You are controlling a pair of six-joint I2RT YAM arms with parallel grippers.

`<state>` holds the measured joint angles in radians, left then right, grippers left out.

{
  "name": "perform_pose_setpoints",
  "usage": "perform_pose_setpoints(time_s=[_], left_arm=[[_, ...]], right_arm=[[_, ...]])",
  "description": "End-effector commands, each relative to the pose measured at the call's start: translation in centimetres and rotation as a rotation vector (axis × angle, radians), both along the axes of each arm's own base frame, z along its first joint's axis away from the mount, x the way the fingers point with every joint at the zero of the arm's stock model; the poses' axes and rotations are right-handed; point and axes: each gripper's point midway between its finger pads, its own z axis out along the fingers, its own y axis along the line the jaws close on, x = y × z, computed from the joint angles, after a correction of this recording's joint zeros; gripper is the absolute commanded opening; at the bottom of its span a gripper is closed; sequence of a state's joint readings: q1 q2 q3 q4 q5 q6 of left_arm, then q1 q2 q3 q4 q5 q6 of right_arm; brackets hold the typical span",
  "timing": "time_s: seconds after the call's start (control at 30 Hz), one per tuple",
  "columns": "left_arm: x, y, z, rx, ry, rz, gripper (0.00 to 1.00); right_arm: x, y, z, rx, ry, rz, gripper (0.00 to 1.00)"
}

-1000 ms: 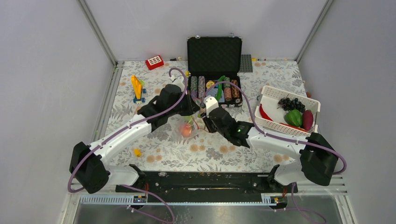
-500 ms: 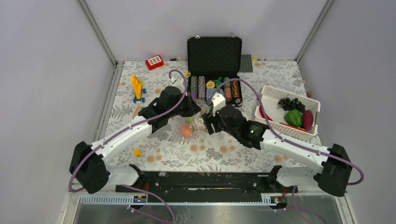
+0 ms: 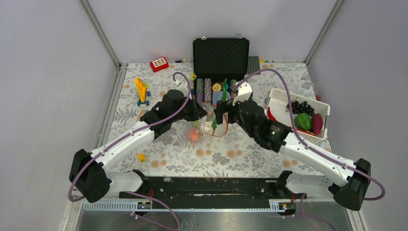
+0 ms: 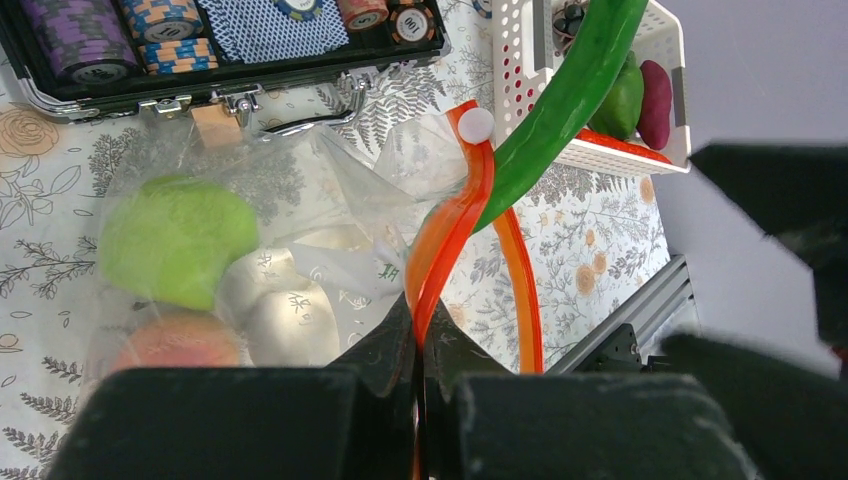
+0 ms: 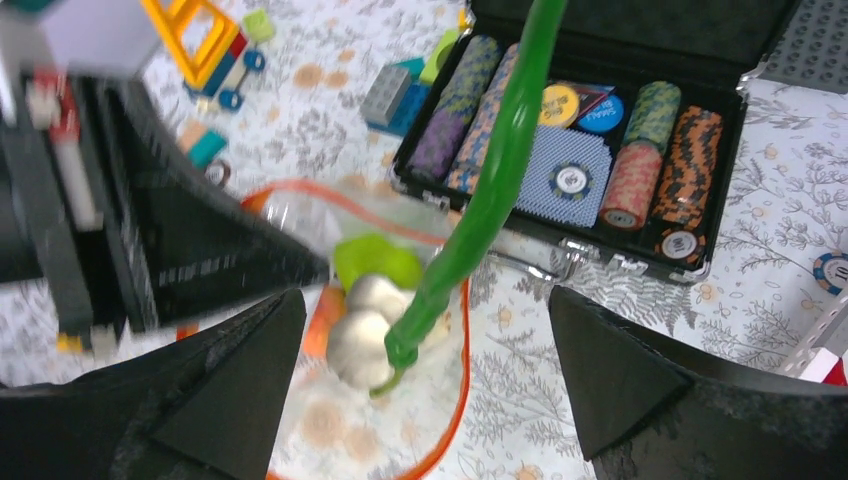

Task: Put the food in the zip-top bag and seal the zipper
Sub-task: Place the fake vegetable in the zipper food storage bag.

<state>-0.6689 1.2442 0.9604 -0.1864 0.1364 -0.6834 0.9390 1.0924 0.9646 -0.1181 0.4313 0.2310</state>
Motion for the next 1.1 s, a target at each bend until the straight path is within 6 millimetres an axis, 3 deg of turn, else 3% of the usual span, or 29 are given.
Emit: perform_pose_setpoints(time_s=[0.0, 0.17, 0.33, 0.37, 0.43, 0.5, 0.73, 0.9, 1.07], left_arm=[[-0.2, -0.6, 2.7, -0.069, -0.075, -0.047, 0.0], [-0.4, -0.6, 2.8, -0.067, -0.076, -0.058, 0.0], [-0.7, -0.5, 3.0, -0.065, -0.081, -0.062, 0.0], [-0.7, -0.4, 2.9, -0.063, -0.079, -0.062, 0.0], [-0.7, -0.4, 2.8, -0.061, -0.075, -0.062, 0.0], [-0.7, -0.3, 2.8, -0.059, -0.072, -0.059, 0.0], [-0.3, -0.1, 2.8, -0.039, -0.028, -0.021, 0.0], [-0.4, -0.7, 2.9, -0.067, -0.002, -0.033, 0.0], [-0.5, -0.9, 3.2, -0.078, 0.024, -0.025, 0.0]], right_arm=[[3.5, 0.1, 3.1, 0.143, 0.019, -0.098, 1.0], [7.1, -0.7, 2.3, 0.068, 0.004, -0.202, 0.99], [8.4, -0.8, 1.5, 0.07, 0.001, -0.218, 0.9], [8.5, -0.6, 1.3, 0.073, 0.001, -0.213, 0.83], [8.5, -0.1, 1.2, 0.09, -0.012, -0.184, 0.53], [8.1, 0.8, 1.5, 0.114, -0.032, -0.124, 0.36], [5.9, 2.5, 3.9, 0.277, -0.165, 0.05, 0.0], [4.6, 4.1, 6.1, 0.343, -0.278, 0.19, 0.0], [2.8, 4.3, 9.3, 0.38, -0.441, 0.293, 0.0]])
